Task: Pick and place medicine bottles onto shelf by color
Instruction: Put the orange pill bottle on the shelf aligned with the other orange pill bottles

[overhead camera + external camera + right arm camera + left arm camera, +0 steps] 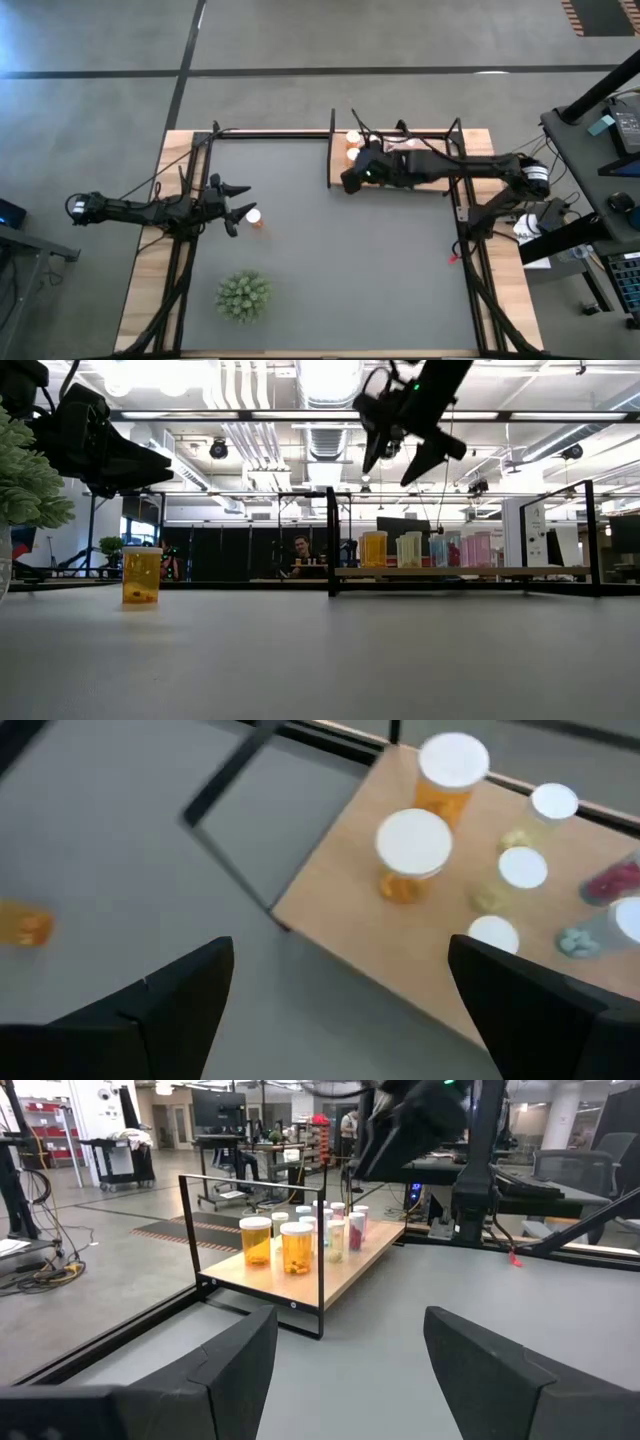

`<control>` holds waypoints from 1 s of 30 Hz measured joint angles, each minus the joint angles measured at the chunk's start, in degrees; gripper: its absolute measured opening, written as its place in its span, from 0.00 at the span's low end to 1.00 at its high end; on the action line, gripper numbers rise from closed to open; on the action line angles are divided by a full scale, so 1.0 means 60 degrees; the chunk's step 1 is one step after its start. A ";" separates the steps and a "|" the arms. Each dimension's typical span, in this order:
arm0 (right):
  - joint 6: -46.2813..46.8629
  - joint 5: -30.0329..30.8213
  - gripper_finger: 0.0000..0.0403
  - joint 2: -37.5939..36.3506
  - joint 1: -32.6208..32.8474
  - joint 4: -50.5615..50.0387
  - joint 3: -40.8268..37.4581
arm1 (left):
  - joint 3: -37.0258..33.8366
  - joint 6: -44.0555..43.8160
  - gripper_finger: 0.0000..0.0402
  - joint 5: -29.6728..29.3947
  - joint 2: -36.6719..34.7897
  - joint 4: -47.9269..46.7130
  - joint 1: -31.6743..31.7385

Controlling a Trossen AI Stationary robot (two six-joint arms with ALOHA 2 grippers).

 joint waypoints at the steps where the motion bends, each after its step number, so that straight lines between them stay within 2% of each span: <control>1: 0.0077 0.0143 0.89 -0.0143 0.0241 0.0070 -0.0115 | 0.0000 0.0002 0.59 0.0000 0.0000 -0.0004 0.0004; 5: 0.0198 0.1035 0.89 -0.0858 0.1245 0.1032 -0.1032 | 0.0000 0.0002 0.59 0.0000 0.0002 -0.0004 0.0002; 13: 0.0172 0.2770 0.89 -0.2876 0.2947 0.4760 -0.4105 | 0.0000 0.0000 0.59 0.0000 0.0004 -0.0004 0.0000; 17: 0.0172 0.3530 0.89 -0.3585 0.3669 0.5962 -0.5269 | 0.0000 -0.0001 0.59 0.0000 0.0000 0.0000 0.0000; 24: -0.0009 0.3699 0.89 -0.4581 0.4330 0.6497 -0.6532 | 0.0000 0.0002 0.59 0.0000 0.0000 0.0000 0.0000; 30: -0.1306 0.3616 0.89 -0.5605 0.4694 0.8067 -0.7914 | 0.0000 -0.0002 0.59 0.0000 0.0002 -0.0004 0.0002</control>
